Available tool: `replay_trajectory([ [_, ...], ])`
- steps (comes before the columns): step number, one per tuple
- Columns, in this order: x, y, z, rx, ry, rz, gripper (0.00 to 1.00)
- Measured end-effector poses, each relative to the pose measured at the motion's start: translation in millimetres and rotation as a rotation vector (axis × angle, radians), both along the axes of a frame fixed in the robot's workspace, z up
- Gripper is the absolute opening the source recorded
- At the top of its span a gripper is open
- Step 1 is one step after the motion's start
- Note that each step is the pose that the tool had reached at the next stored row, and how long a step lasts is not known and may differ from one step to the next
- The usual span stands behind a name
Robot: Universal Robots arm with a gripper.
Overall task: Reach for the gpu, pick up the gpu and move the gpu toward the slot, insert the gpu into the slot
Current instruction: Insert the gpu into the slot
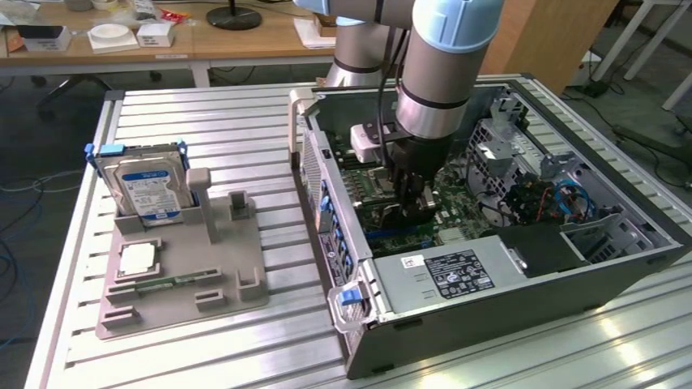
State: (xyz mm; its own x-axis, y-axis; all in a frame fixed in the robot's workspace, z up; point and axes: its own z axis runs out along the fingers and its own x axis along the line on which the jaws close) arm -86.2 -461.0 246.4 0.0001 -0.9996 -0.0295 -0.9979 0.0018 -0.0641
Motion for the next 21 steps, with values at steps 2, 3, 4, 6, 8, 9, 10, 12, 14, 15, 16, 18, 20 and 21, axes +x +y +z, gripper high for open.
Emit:
replay_trajectory([
  [2,0.0,0.0,0.0,0.0001,-0.0001,0.0,0.26],
  [3,0.0,0.0,0.0,0.0001,0.0,0.0,0.26],
  [4,0.0,0.0,0.1,0.0002,-0.0001,0.0,0.26],
  [6,0.0,0.1,0.7,0.001,-0.0005,0.0,0.26],
  [8,0.1,0.1,1.0,0.001,-0.0005,0.0,0.26],
  [9,0.1,0.1,1.1,0.0008,-0.0003,0.0,0.26],
  [10,0.1,0.0,1.5,0.0007,-0.0003,0.0,0.26],
  [12,0.1,0.0,1.5,0.0008,-0.0003,0.0,0.26],
  [14,0.1,0.0,1.7,0.0006,-0.0002,0.0,0.26],
  [15,0.1,0.0,1.7,0.0005,-0.0001,0.0,0.26],
  [16,0.0,0.0,2.1,0.0003,0.0006,0.0,0.26],
  [18,0.1,0.0,2.6,0.0004,0.0022,0.0,0.26],
  [20,0.0,0.0,2.6,0.0005,0.0024,0.0,0.26],
  [21,0.0,0.0,2.6,0.0005,0.0024,0.0,0.26],
])
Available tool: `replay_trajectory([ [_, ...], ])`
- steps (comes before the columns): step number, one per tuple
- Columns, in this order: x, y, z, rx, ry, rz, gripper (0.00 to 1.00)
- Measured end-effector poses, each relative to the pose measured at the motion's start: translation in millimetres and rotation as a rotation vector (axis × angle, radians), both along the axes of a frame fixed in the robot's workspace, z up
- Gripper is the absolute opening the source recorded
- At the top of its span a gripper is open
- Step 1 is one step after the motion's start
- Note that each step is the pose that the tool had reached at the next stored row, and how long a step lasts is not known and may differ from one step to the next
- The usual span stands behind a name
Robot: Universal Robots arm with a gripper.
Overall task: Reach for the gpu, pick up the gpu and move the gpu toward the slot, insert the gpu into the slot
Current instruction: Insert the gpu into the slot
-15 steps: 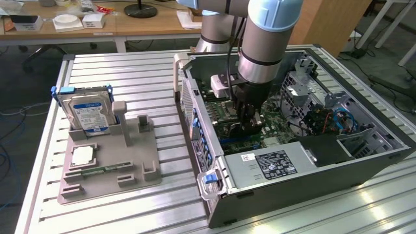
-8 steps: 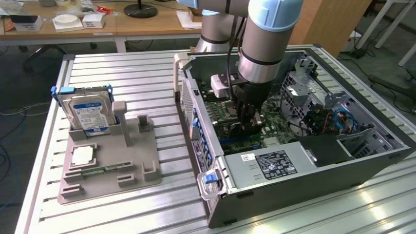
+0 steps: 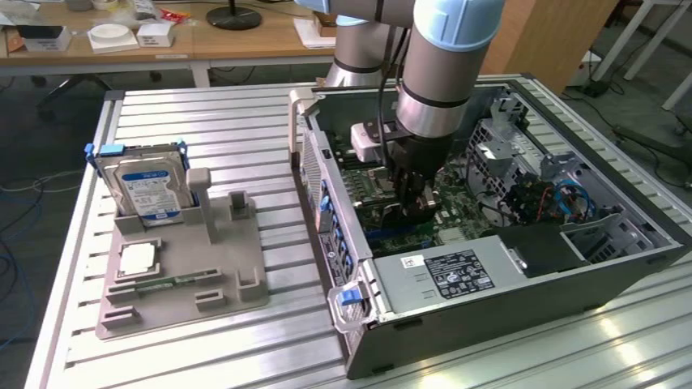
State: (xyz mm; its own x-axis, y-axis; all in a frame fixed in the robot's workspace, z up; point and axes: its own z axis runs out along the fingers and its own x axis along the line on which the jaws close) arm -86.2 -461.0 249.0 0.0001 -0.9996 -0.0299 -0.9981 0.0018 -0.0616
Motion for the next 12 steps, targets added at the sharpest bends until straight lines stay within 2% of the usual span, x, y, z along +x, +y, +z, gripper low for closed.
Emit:
replay_trajectory([
  [12,0.0,-0.1,0.1,-0.0002,0.0015,0.0,0.26],
])
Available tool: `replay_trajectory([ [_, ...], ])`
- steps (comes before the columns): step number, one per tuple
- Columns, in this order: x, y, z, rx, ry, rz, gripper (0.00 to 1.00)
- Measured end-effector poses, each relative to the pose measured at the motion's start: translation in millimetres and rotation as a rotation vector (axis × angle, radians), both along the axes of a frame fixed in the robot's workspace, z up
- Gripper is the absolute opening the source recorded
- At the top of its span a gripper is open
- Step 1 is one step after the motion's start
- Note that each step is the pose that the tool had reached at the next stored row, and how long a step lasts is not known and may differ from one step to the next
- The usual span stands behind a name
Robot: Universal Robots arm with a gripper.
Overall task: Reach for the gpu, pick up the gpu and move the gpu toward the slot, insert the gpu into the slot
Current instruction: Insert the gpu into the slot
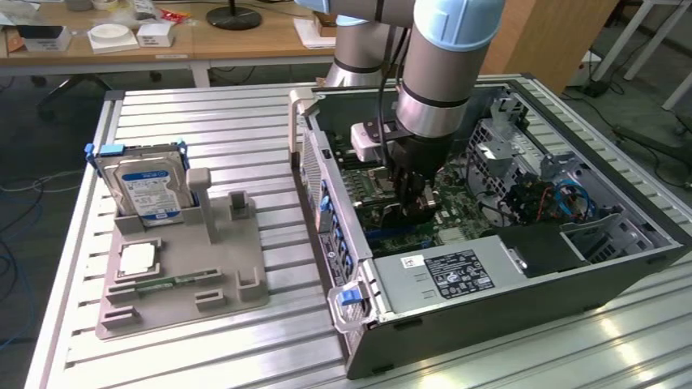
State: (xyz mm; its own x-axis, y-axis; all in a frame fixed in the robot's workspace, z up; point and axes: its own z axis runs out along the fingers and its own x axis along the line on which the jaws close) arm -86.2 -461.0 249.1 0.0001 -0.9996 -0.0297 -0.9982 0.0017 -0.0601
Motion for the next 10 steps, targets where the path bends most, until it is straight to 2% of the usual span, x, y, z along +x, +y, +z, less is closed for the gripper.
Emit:
replay_trajectory([
  [5,0.0,-0.1,-1.3,0.0,0.0001,-0.005,0.26],
  [10,0.0,-0.3,-1.5,0.0024,0.0,-0.006,0.26],
])
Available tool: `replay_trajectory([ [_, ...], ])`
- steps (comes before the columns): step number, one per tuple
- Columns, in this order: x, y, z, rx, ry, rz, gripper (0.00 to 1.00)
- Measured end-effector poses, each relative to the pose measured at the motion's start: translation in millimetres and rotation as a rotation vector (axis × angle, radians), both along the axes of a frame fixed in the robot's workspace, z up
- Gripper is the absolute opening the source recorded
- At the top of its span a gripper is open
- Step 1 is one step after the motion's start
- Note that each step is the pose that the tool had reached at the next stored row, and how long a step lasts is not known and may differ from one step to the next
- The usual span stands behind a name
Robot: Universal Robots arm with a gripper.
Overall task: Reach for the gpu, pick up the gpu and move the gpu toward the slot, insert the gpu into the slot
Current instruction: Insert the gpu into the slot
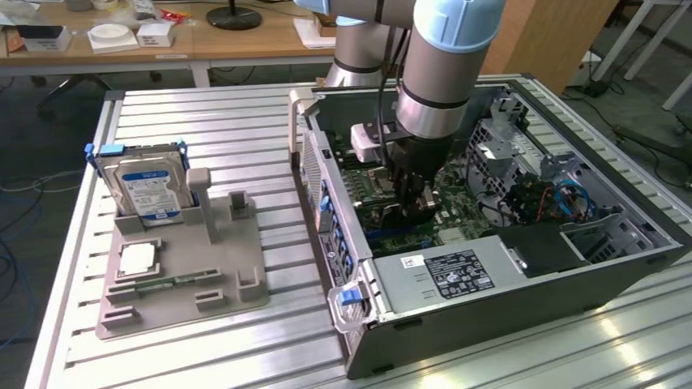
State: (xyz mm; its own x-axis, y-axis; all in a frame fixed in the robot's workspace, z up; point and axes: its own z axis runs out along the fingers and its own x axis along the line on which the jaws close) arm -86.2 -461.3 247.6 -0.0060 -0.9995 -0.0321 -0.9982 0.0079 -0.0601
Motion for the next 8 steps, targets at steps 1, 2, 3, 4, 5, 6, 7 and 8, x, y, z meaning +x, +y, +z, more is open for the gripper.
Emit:
replay_trajectory([
  [1,0.0,0.0,0.0,0.0002,-0.0001,0.0,0.26],
  [2,0.0,0.0,0.4,0.0005,-0.0003,0.0,0.26],
  [3,0.1,0.0,1.2,0.0007,-0.0004,0.0,0.26],
  [4,0.0,0.0,2.1,0.0004,-0.0005,0.0,0.26],
  [5,0.0,0.0,2.4,0.0003,-0.0007,0.0,0.26],
  [6,-0.1,0.0,2.5,0.0003,-0.0007,0.0,0.26],
  [7,-0.1,0.0,2.5,0.0002,-0.0007,0.0,0.26],
  [8,-0.1,0.0,2.5,0.0002,-0.0007,0.0,0.26],
])
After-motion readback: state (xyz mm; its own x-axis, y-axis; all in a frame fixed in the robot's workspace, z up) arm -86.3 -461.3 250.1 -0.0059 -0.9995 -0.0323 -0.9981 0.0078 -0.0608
